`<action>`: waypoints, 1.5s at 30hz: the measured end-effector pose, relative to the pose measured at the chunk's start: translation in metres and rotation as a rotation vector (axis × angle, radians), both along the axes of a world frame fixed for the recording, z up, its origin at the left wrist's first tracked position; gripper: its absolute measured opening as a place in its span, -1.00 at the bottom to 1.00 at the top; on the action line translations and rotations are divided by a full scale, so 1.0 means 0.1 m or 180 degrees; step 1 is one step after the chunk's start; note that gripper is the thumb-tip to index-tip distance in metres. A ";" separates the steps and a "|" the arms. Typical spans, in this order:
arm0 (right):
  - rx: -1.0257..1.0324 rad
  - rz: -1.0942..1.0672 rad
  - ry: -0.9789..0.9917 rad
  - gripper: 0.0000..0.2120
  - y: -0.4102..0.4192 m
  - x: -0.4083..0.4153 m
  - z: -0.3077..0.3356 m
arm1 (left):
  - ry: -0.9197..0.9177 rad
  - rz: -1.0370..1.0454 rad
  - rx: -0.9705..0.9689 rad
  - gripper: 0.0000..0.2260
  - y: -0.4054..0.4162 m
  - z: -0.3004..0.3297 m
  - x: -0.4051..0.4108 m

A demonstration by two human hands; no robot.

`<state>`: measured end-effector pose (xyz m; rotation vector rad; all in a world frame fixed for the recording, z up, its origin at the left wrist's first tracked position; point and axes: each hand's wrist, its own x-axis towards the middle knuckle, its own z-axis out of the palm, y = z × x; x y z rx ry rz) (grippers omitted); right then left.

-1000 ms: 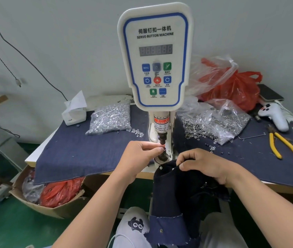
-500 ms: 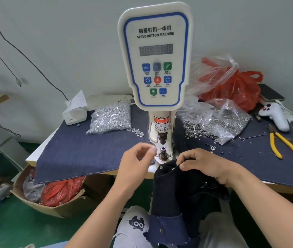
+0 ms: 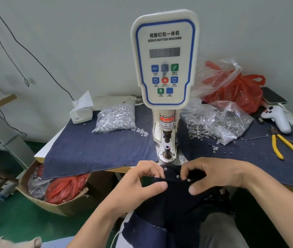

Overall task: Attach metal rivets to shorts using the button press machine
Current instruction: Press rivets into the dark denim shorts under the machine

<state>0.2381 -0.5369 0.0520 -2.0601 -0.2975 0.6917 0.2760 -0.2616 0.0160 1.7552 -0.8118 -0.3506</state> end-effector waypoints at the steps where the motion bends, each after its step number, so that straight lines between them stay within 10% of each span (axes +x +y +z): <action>1: -0.0130 0.0105 0.0034 -0.74 0.01 -0.02 0.03 | 0.0111 -0.0030 -0.0205 -0.80 -0.01 0.00 -0.02; 15: 0.0799 0.0021 0.0265 -0.78 0.01 -0.08 0.07 | -0.0001 -0.0250 0.0638 -0.74 0.09 -0.03 -0.01; 30: -0.0097 -0.0043 -0.0108 -0.84 -0.16 -0.09 0.04 | -0.0301 -0.0053 0.0775 -0.65 -0.04 -0.03 0.04; 45: 0.0334 -0.0113 -0.0336 -0.76 -0.16 0.11 -0.04 | 0.0832 -0.0022 -0.0084 -0.86 0.03 -0.06 0.14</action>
